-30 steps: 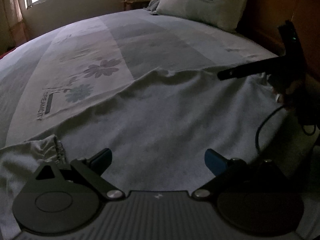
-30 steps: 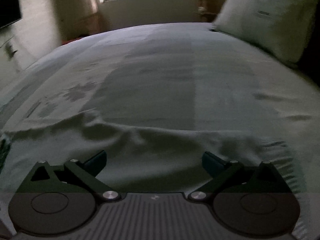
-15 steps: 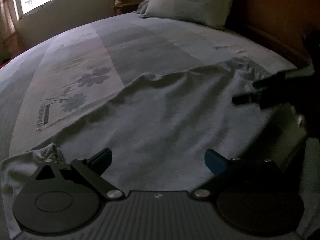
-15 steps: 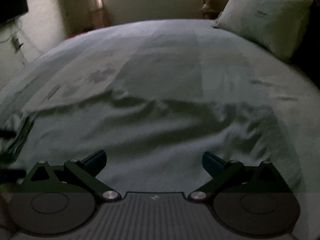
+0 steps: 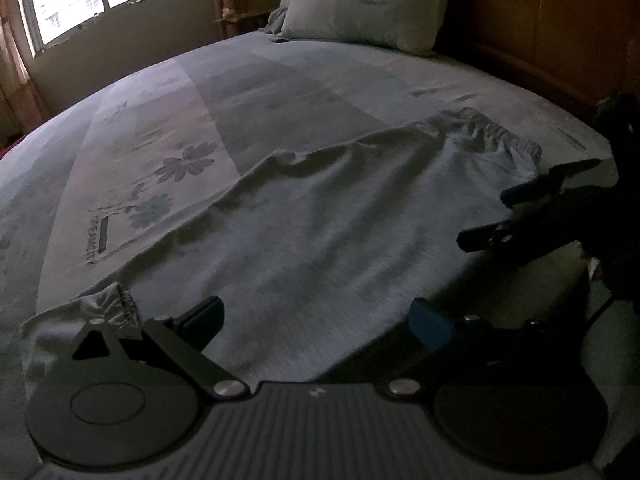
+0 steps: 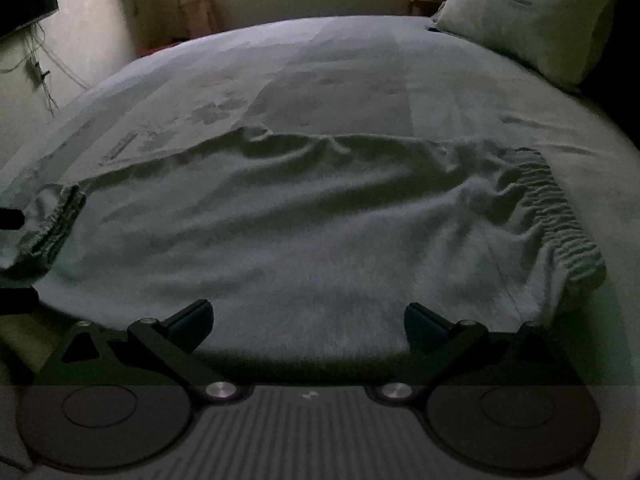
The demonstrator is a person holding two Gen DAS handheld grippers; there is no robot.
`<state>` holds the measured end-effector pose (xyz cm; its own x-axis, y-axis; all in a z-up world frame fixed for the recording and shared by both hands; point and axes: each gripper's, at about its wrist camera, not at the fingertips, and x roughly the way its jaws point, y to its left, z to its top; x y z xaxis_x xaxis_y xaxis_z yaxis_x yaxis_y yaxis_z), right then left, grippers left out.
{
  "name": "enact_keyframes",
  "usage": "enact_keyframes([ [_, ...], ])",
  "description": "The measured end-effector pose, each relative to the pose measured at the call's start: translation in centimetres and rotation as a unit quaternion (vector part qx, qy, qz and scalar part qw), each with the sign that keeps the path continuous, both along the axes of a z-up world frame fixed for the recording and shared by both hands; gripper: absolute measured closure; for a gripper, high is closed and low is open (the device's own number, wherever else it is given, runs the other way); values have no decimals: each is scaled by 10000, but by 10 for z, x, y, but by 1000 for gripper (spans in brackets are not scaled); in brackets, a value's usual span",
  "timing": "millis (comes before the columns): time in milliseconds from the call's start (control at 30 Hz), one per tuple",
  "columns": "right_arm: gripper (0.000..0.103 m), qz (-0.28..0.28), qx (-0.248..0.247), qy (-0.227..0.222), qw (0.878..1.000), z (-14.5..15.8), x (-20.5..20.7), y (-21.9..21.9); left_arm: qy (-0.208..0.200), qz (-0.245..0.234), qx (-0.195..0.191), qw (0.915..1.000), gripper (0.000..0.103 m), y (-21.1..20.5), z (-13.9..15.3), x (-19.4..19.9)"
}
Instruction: Fold clothes
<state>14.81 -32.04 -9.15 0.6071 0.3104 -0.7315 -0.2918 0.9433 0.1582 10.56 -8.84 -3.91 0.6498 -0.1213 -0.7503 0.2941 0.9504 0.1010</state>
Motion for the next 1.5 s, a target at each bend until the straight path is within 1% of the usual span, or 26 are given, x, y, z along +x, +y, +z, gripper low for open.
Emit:
enact_keyframes([
  [167,0,-147,294,-95,9994,9,-10,-15,-39,-38,-9,10000,4,-5,2,-6],
  [233,0,-259,636,-157,9975,14,-15,-30,-45,-58,-33,10000,4,-7,2,-6],
  [300,0,-463,1124,-204,9924,18,-21,-51,-51,-98,-51,9999,4,-10,2,-7],
  [367,0,-773,1767,-135,9811,16,-23,-79,-60,-156,-63,9998,4,-15,2,-8],
  [433,0,-1169,2404,12,9636,9,-22,-109,-57,-240,-80,9997,4,-20,2,-7],
  [467,0,-1389,2642,89,9544,5,-22,-122,-54,-276,-87,9996,4,-22,2,-7],
  [567,0,-1799,3170,253,9309,-8,-21,-151,-32,-368,-78,9993,4,-29,0,-7],
  [667,0,-1991,3506,395,9143,-17,-18,-165,4,-423,-64,9991,4,-34,-3,-7],
  [800,0,-2118,3771,550,8999,-27,-8,-169,64,-436,-24,9990,4,-37,-6,-7],
  [967,0,-2444,3757,778,8905,-42,8,-170,68,-414,6,9991,4,-37,-5,-8],
  [1133,0,-2540,3928,711,8810,-50,12,-171,87,-392,-31,9992,4,-35,-5,-8],
  [1267,0,-2556,3946,694,8799,-50,16,-170,98,-382,-34,9992,4,-36,-7,-6],
  [1500,0,-2579,3808,638,8857,-50,25,-172,124,-426,-58,9990,4,-35,-7,-5],
])
